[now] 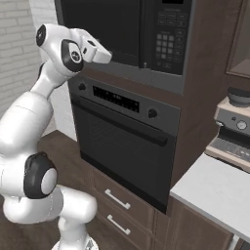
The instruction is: Pick the sweet potato from the sink and place it in the bowl. Then pick the bowl and place it in the microwave. Then close the microwave door and press the start button.
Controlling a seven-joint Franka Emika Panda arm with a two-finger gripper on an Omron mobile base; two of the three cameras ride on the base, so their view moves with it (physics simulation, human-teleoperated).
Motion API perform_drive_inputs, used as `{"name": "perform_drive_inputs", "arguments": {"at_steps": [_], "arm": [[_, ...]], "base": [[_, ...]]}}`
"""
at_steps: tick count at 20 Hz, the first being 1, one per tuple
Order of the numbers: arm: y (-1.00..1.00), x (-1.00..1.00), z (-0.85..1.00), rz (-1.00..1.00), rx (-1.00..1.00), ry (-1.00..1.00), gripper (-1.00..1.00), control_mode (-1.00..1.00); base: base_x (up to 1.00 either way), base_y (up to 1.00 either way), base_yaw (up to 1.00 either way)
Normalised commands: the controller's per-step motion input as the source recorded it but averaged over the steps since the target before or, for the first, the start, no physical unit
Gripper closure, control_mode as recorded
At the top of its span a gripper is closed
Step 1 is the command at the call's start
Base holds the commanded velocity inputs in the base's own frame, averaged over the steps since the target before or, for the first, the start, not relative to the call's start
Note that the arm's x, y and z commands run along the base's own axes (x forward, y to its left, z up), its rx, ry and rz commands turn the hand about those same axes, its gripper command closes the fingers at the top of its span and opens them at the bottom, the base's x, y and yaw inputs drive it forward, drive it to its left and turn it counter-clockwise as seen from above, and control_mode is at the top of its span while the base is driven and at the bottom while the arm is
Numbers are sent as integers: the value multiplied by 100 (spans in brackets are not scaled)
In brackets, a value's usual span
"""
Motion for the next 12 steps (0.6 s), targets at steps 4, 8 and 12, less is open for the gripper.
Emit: {"name": "perform_drive_inputs", "arguments": {"at_steps": [4, 8, 12], "arm": [[0, -100, 19, 10, 0, -8, -100, -100], [0, -100, 28, 14, 0, -1, -100, -100], [0, -100, 10, 16, -4, 1, 100, -100]], "base": [[0, 0, 0], [0, 0, 0], [0, 0, 0]]}}
